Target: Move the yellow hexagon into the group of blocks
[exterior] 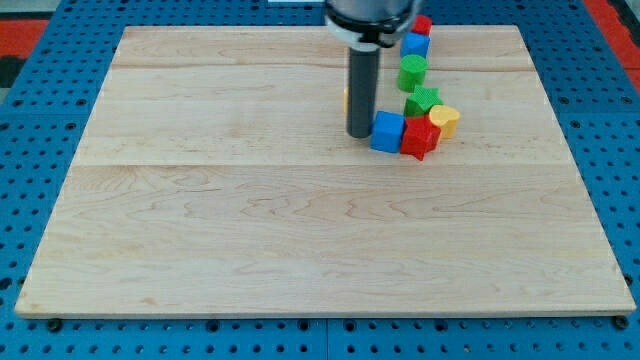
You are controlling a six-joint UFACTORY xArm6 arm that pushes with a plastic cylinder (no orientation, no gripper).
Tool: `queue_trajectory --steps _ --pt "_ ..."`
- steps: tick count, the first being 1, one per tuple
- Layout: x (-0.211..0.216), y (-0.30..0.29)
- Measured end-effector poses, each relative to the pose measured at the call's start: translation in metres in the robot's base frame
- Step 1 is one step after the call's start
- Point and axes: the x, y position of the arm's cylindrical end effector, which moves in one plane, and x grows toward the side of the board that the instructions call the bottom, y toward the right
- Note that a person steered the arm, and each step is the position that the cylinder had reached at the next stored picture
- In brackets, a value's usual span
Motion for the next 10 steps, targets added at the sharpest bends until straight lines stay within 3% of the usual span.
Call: queue_trajectory --steps 2,3,4,5,6,8,10 --pt "0.0 0.03" --pt "-0.007 -0.026" --pt "-0.049 -0.064" --pt "-0.077 -0.062" --pt "-0.074 -0.03" --pt "-0.047 -0.073" --pt "-0.038 -0.043"
